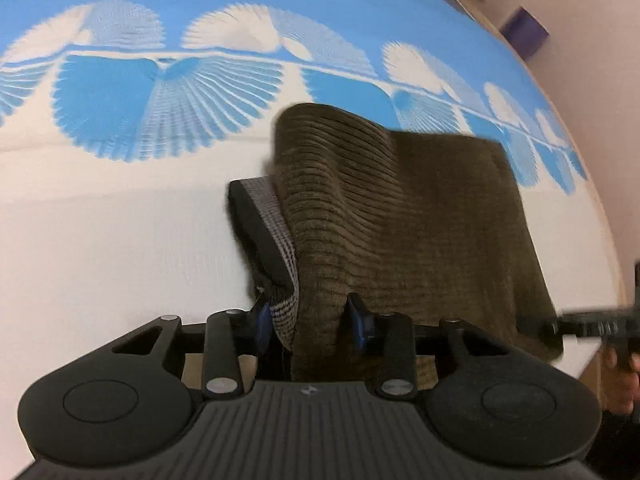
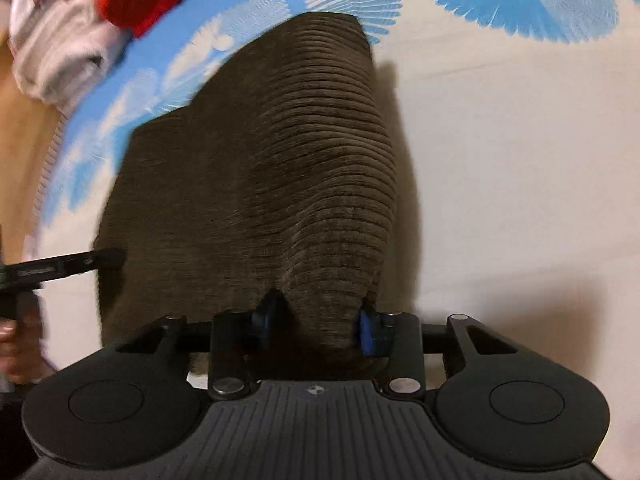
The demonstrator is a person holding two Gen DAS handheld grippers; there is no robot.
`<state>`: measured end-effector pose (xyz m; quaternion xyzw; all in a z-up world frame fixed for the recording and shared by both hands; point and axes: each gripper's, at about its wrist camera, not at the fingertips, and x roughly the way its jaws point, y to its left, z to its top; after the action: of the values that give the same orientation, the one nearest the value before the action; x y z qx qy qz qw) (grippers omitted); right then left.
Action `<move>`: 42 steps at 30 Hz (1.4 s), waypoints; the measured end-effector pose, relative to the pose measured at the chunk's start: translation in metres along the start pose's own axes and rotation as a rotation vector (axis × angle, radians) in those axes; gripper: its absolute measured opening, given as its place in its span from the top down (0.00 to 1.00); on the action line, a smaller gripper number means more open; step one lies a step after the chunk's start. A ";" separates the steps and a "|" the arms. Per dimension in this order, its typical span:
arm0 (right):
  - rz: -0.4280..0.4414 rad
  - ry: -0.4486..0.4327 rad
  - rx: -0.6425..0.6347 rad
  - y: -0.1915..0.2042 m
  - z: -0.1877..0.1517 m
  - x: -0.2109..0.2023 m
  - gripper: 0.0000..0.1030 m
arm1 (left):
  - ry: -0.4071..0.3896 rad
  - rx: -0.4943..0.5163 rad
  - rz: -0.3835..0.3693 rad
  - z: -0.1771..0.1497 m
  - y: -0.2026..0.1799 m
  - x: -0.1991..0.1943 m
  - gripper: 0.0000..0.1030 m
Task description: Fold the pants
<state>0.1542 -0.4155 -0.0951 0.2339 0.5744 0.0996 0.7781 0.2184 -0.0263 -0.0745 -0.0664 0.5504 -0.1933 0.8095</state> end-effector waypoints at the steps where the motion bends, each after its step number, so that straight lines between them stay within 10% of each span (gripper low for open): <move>1: 0.010 0.017 -0.004 0.000 -0.003 0.002 0.61 | 0.009 -0.015 0.017 -0.003 0.003 0.001 0.52; 5: -0.109 0.000 -0.105 0.021 -0.018 0.003 0.51 | -0.053 0.106 0.155 -0.013 -0.020 -0.023 0.43; 9: -0.220 -0.242 -0.121 0.046 -0.036 -0.042 0.50 | -0.281 0.283 0.233 -0.033 -0.060 -0.089 0.16; 13: -0.248 -0.537 -0.193 0.078 -0.076 -0.098 0.10 | -0.452 0.314 0.266 -0.074 -0.085 -0.145 0.12; 19: -0.229 -0.745 -0.280 0.098 -0.151 -0.125 0.01 | -0.526 0.211 0.279 -0.160 -0.111 -0.156 0.00; 24: -0.235 -0.688 -0.222 0.110 -0.172 -0.098 0.01 | -0.355 0.152 0.320 -0.192 -0.112 -0.116 0.00; 28: -0.355 -0.633 -0.339 0.129 -0.175 -0.075 0.01 | -0.403 0.130 0.411 -0.182 -0.103 -0.115 0.00; 33: -0.369 -0.595 -0.337 0.128 -0.174 -0.065 0.01 | -0.352 0.005 0.362 -0.169 -0.082 -0.111 0.00; 42: -0.394 -0.551 -0.305 0.122 -0.170 -0.055 0.01 | -0.359 0.085 0.328 -0.162 -0.104 -0.088 0.00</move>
<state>-0.0099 -0.2903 -0.0291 0.0182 0.3558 -0.0345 0.9337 0.0167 -0.0703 -0.0270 0.0245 0.3924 -0.0673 0.9170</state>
